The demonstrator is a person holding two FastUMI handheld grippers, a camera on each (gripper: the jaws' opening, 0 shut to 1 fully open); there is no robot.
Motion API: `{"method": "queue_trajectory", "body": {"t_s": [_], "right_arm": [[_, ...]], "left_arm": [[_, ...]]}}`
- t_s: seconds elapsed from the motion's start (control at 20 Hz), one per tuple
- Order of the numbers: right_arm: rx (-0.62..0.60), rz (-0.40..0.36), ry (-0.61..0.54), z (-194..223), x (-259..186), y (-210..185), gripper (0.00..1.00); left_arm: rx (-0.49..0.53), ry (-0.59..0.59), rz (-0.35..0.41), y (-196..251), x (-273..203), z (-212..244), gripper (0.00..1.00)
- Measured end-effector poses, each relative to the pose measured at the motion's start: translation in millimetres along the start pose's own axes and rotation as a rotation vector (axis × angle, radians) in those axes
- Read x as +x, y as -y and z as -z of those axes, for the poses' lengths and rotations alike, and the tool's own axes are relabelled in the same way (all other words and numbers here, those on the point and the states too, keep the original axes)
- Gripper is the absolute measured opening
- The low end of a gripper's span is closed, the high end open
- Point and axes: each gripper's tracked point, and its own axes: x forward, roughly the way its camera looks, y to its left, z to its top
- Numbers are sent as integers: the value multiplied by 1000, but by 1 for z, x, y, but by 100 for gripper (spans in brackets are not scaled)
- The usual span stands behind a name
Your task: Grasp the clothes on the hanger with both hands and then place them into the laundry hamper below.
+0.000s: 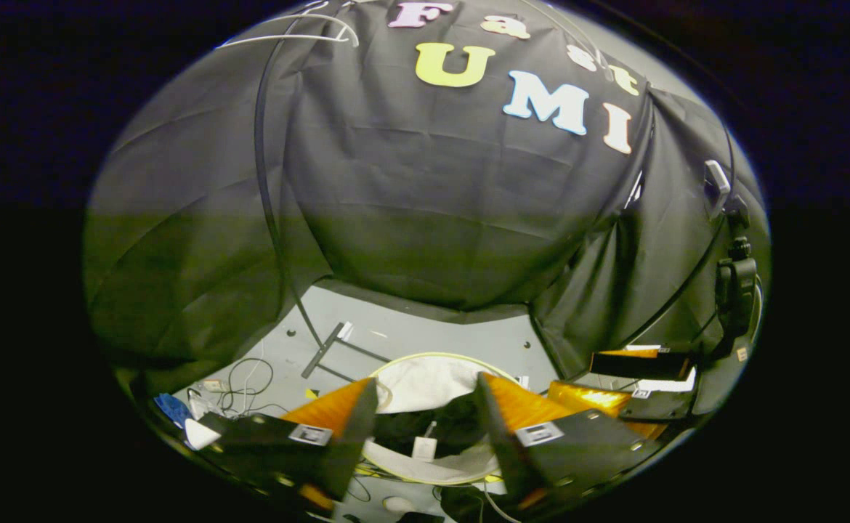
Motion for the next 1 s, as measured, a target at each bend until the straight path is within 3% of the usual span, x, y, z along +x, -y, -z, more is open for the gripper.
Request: {"method": "queue_trajectory", "body": {"t_s": [0.05,0.15,0.2,0.25,0.3,0.55,0.6,0.65,1.0], "right_arm": [[-3,8,6,0,0,-1,97],[-2,13,17,-2,0,-4,93],[-2,15,24,-4,-1,-5,98],[-3,19,31,-5,-3,-7,93],[-4,23,41,-7,-4,-7,98],[10,50,120,-30,-26,-13,97],[17,59,151,-40,-34,-14,94],[23,69,182,-48,-43,-16,98],[15,169,418,-104,-131,-15,98]], "left_arm": [[3,0,-18,-5,-3,2,96],[7,5,-37,-20,-7,10,96],[11,10,-46,-26,-8,9,96],[16,17,-56,-29,-10,6,96],[24,26,-65,-34,-11,0,96],[77,120,-99,-48,-30,-34,96],[97,147,-97,-48,-38,-44,96],[120,177,-93,-47,-49,-54,96],[203,397,-33,-26,-127,-138,96]]}}
